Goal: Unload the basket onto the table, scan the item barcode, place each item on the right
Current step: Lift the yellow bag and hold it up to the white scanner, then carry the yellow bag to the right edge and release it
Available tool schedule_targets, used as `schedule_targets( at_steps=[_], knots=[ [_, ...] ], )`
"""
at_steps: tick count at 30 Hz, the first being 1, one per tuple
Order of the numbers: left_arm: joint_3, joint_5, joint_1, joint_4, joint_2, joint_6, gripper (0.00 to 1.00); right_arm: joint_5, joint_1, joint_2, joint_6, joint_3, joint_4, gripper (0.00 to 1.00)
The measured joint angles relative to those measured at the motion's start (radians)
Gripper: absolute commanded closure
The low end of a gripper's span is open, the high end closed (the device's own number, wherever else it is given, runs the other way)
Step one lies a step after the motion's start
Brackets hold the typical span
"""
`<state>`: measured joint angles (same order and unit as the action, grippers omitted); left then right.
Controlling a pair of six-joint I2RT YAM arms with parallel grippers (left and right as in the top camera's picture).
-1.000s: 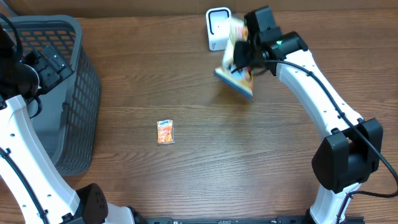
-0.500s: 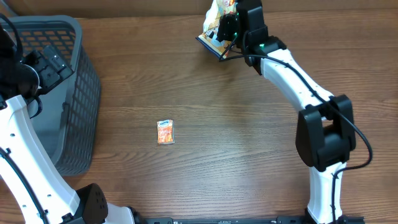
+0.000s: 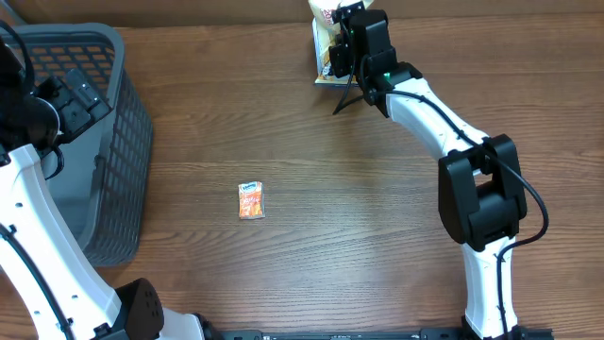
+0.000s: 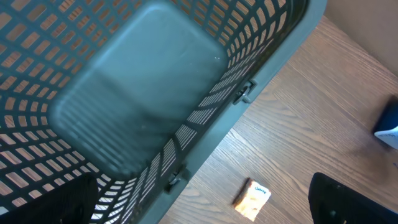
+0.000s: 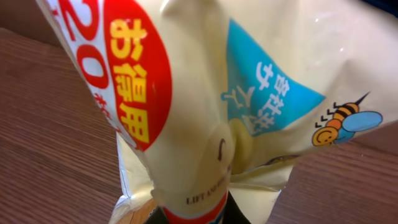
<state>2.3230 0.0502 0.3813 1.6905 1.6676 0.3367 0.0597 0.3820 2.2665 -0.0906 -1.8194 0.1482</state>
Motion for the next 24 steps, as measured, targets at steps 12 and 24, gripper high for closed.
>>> schedule_targets(
  at_steps=[12,24],
  knots=[
    [0.000,0.000,0.000,0.000,0.000,0.000,0.00,0.111,-0.015,0.015,0.067,0.000,0.011,0.96],
    [0.000,0.000,0.000,0.000,0.000,0.000,0.00,0.237,-0.508,-0.320,0.683,-0.037,0.908,0.96]
  ],
)
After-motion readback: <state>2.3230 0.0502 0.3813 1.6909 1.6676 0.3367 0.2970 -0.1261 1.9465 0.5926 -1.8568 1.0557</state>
